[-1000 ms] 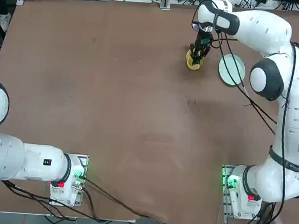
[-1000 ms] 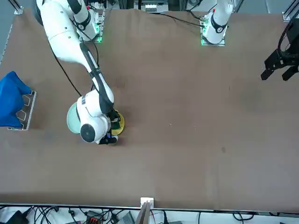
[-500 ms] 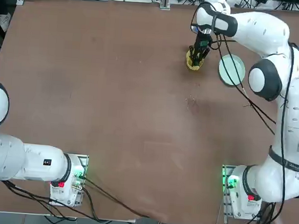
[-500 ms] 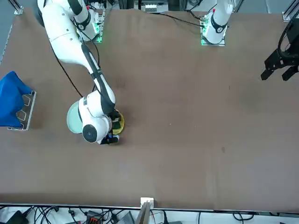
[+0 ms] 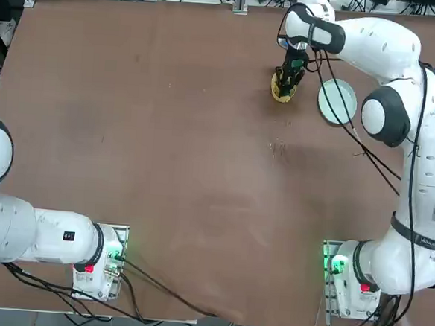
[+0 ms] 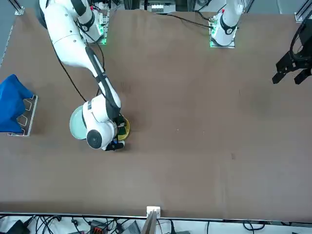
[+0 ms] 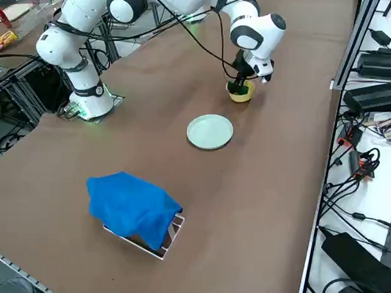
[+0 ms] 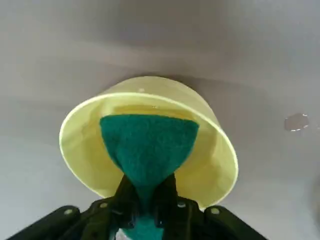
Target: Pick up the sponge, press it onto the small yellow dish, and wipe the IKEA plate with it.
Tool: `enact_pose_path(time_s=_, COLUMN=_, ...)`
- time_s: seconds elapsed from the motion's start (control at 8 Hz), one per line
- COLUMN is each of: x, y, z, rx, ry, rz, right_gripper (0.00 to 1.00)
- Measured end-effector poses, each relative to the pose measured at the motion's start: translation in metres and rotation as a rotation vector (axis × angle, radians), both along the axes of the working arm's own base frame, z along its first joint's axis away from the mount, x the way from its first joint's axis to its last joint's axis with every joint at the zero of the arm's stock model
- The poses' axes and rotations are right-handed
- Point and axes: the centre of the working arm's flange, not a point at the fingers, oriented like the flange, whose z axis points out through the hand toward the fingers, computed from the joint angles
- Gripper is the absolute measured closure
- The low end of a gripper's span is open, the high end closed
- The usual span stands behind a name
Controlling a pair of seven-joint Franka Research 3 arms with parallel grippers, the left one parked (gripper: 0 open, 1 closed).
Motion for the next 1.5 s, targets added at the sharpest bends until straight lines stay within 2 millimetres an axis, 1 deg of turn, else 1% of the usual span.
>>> enact_pose_path(time_s=1.25, x=0.0008, y=-0.0013, z=-0.0006, rx=0.012, ry=-0.002, rz=0.023, right_gripper=0.84)
enact_pose_path(time_s=1.5, x=0.0039, y=-0.0032, z=0.0032, rx=0.018, ry=-0.008, rz=0.031, right_gripper=0.84)
